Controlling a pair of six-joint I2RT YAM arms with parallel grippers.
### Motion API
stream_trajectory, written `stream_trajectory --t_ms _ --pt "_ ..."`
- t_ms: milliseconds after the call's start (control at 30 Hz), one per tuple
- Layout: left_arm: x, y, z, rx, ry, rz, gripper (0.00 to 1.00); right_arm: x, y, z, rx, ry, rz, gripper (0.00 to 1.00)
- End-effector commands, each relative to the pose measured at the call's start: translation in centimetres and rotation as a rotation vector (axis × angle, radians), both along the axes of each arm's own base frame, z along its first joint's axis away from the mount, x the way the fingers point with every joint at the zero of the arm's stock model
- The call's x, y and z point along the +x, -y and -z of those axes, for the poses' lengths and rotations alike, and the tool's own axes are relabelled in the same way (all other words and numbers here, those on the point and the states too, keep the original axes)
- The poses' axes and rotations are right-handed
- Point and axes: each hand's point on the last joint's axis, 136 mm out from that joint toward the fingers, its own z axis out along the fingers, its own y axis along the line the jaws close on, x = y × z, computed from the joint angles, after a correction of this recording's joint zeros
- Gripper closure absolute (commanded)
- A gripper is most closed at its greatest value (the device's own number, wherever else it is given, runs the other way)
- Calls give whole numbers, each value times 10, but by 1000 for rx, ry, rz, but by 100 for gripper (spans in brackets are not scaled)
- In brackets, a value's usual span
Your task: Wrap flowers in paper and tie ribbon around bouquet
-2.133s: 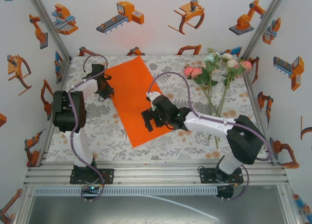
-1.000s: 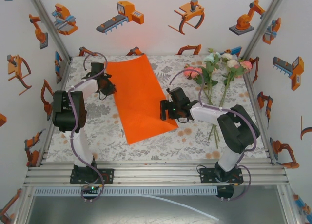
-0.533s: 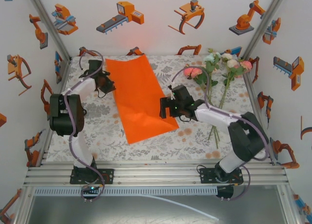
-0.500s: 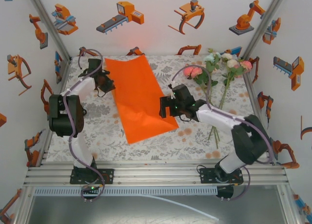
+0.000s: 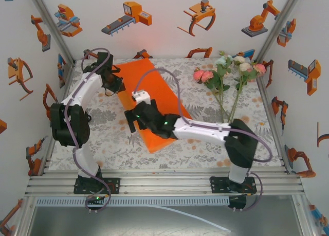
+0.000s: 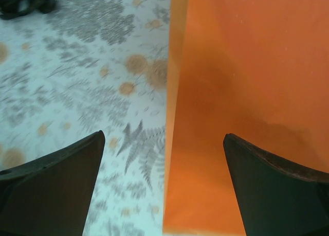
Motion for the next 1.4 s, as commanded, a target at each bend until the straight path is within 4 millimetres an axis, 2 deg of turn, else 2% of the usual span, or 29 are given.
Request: stream_trajectory --t_ms 0,67,133,233,333,400,467,500,567,667,700,767,867,933,1000,1067,1167,1267,1367 --pt "-16 -11 -18 -14 -8 -98 100 35 10 -11 -160 242 218 9" --pt "-16 -12 -20 -10 -4 -97 100 45 9 -4 -303 351 264 6" --pt "-17 -12 -19 -7 -7 -93 100 52 13 2 -422 415 303 8" --pt "-16 -15 -16 0 -14 -91 100 54 20 7 -511 446 308 30" --pt "-9 -17 -16 -9 2 -71 100 51 24 2 -535 462 281 60" --pt "2 -14 -21 -9 54 -16 100 46 23 -3 -488 427 228 78" --pt "12 -16 -28 36 97 27 100 39 19 -6 -388 321 150 95" --pt "14 -18 -32 59 113 43 100 38 20 -7 -343 263 131 100" --pt "17 -25 -45 121 156 72 92 38 24 -14 -233 151 103 100" --pt "11 -37 -74 214 248 103 67 41 28 -29 -78 -14 23 100" --pt "5 -38 -85 235 285 120 62 43 30 -34 -41 -52 11 100" --pt "-17 -37 -109 252 374 147 60 53 41 -44 21 -103 12 100" --pt "-56 -25 -118 247 523 186 59 64 57 -64 128 -152 7 100" --pt "-79 -7 -110 188 637 238 58 67 62 -79 210 -188 -26 100" --pt "-88 13 -95 137 698 304 60 69 67 -91 278 -221 -47 100" --pt "-87 33 -73 116 656 394 63 71 73 -102 344 -248 -56 100" --pt "-78 67 -29 114 502 538 69 73 82 -118 421 -272 -62 100" --pt "-65 78 13 110 404 553 70 77 98 -128 448 -263 -35 100" --pt "-60 73 49 141 285 531 70 83 116 -130 483 -274 2 100"
